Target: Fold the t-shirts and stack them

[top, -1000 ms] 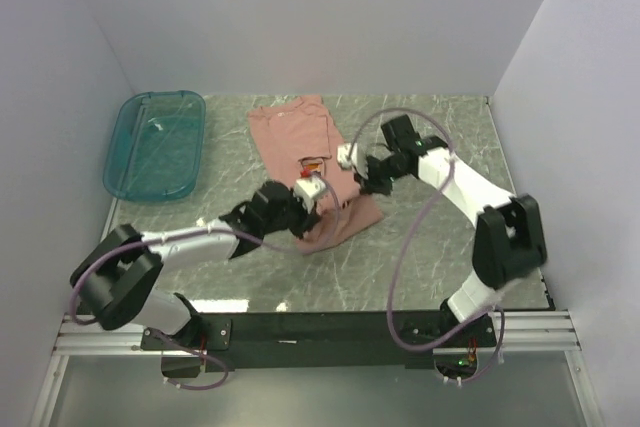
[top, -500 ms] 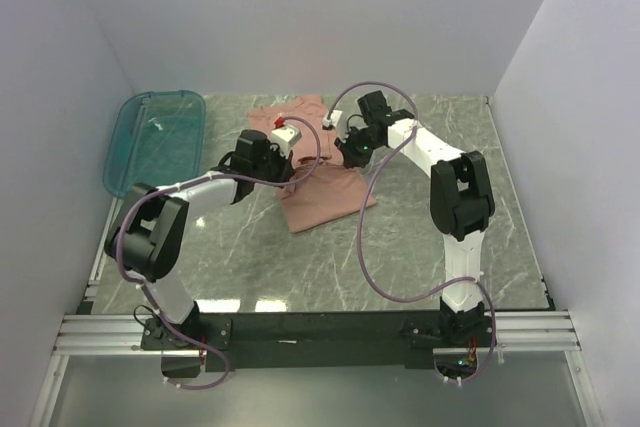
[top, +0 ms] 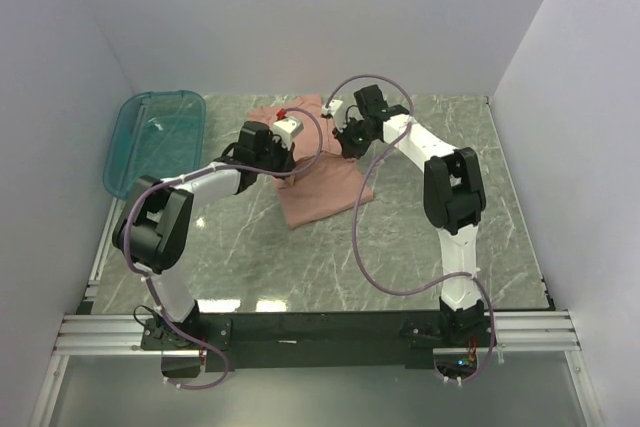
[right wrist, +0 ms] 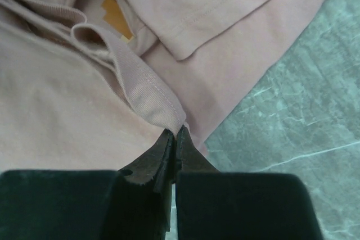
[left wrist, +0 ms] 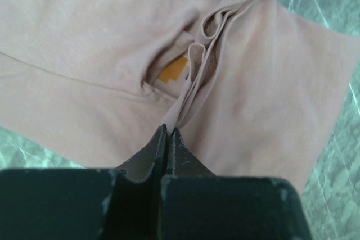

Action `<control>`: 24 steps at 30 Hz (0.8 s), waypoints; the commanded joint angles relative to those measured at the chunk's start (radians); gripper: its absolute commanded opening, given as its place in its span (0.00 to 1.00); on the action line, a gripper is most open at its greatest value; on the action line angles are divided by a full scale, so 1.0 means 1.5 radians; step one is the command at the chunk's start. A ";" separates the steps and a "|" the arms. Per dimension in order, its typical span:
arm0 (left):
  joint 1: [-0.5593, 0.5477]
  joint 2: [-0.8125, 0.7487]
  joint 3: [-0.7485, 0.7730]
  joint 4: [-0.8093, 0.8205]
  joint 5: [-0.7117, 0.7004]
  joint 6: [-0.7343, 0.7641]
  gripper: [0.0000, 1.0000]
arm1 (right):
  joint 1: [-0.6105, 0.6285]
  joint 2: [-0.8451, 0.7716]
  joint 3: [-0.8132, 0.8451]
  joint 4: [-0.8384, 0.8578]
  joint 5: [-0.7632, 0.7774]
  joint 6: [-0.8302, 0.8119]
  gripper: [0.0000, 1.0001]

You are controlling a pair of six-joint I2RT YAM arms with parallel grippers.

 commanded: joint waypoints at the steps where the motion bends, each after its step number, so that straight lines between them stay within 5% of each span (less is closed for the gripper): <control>1: 0.005 0.012 0.043 -0.006 -0.007 0.014 0.01 | 0.002 0.012 0.051 0.014 0.011 0.025 0.00; 19: 0.023 0.054 0.084 -0.015 -0.035 0.011 0.01 | 0.003 0.078 0.139 0.013 0.046 0.061 0.01; 20: 0.024 0.065 0.096 -0.020 -0.041 0.009 0.02 | 0.004 0.081 0.143 0.018 0.051 0.072 0.05; 22: 0.024 0.073 0.108 -0.022 -0.088 -0.012 0.24 | 0.004 0.085 0.157 0.030 0.078 0.093 0.45; 24: 0.028 0.057 0.097 0.012 -0.132 -0.030 0.46 | 0.006 0.085 0.172 0.042 0.110 0.110 0.58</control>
